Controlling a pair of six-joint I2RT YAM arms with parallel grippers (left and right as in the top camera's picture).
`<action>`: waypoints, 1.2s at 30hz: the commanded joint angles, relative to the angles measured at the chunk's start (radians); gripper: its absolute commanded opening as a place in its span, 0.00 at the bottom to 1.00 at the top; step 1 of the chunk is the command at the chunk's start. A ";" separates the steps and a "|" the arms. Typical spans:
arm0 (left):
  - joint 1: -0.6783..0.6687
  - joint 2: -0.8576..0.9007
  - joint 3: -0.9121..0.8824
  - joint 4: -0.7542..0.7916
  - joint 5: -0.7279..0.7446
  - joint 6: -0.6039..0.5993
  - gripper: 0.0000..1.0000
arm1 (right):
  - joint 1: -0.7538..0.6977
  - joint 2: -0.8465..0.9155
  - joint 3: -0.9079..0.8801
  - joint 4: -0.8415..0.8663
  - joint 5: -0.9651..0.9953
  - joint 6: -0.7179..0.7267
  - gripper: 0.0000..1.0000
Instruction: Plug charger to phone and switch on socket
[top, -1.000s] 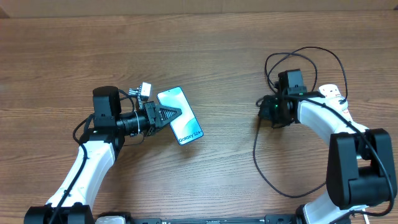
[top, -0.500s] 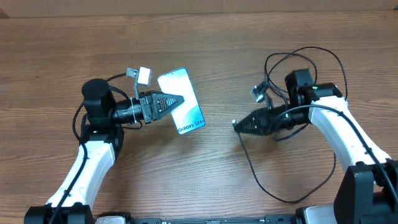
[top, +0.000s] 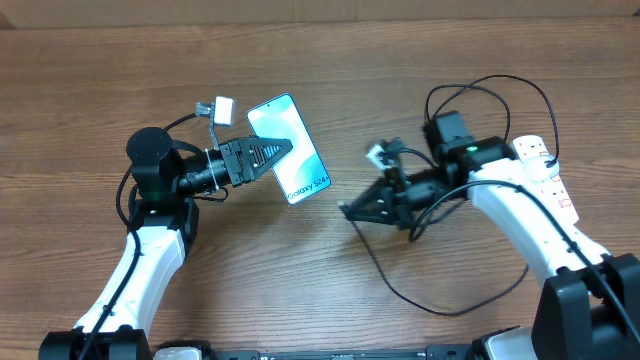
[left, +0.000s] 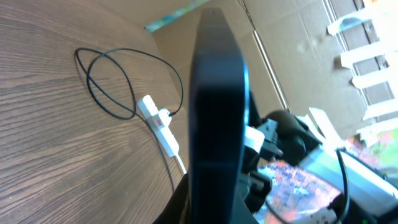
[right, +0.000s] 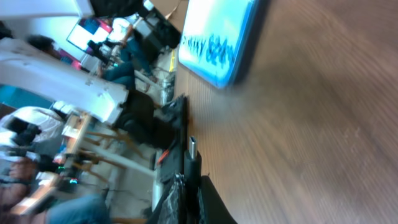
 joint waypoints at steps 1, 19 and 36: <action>0.006 -0.003 0.013 0.012 -0.022 -0.031 0.04 | 0.074 -0.010 0.012 0.185 0.107 0.348 0.04; 0.130 -0.003 0.013 0.119 0.172 -0.049 0.04 | 0.122 -0.008 0.012 0.331 -0.019 0.492 0.04; 0.096 -0.003 0.013 0.072 0.061 -0.150 0.05 | 0.121 0.047 0.012 0.372 -0.089 0.492 0.04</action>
